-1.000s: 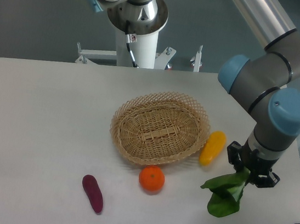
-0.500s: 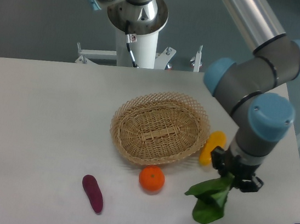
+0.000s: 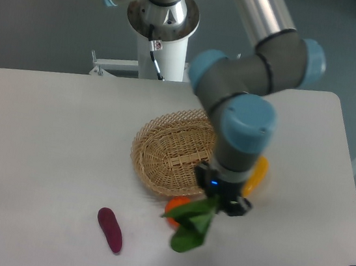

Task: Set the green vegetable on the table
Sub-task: 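Carry the bok choy over the basket toward the open table area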

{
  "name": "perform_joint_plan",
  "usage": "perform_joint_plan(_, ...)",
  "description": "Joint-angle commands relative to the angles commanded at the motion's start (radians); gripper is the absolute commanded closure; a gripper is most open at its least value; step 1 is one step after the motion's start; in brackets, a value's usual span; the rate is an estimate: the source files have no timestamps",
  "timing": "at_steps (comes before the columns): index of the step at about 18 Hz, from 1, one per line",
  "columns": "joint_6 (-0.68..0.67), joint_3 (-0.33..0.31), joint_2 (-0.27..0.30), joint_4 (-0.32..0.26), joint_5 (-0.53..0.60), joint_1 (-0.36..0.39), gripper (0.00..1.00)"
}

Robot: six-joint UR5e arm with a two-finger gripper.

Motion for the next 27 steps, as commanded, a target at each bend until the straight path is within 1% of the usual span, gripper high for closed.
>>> perform_joint_plan(3,-0.023,-0.043,0.028,0.009,0.005,-0.044,0.66)
perform_joint_plan(6,-0.022,-0.095,0.052,0.012,0.041,-0.098,0.66)
perform_joint_plan(8,-0.020,-0.147,0.075,0.029,0.061,-0.130,0.66)
perform_joint_plan(10,-0.020,-0.213,0.103,0.066,0.067,-0.152,0.66)
perform_joint_plan(13,-0.026,-0.310,0.140,0.156,0.087,-0.204,0.66)
perform_joint_plan(14,-0.026,-0.333,0.152,0.173,0.089,-0.218,0.66)
perform_joint_plan(17,-0.025,-0.367,0.175,0.176,0.087,-0.256,0.66)
perform_joint_plan(20,-0.028,-0.376,0.177,0.178,0.086,-0.298,0.66)
perform_joint_plan(23,-0.028,-0.388,0.164,0.180,0.084,-0.321,0.64)
perform_joint_plan(24,-0.026,-0.399,0.163,0.180,0.086,-0.325,0.62)
perform_joint_plan(26,-0.019,-0.428,0.164,0.181,0.086,-0.330,0.62)
perform_joint_plan(27,-0.016,-0.439,0.167,0.181,0.086,-0.330,0.59)
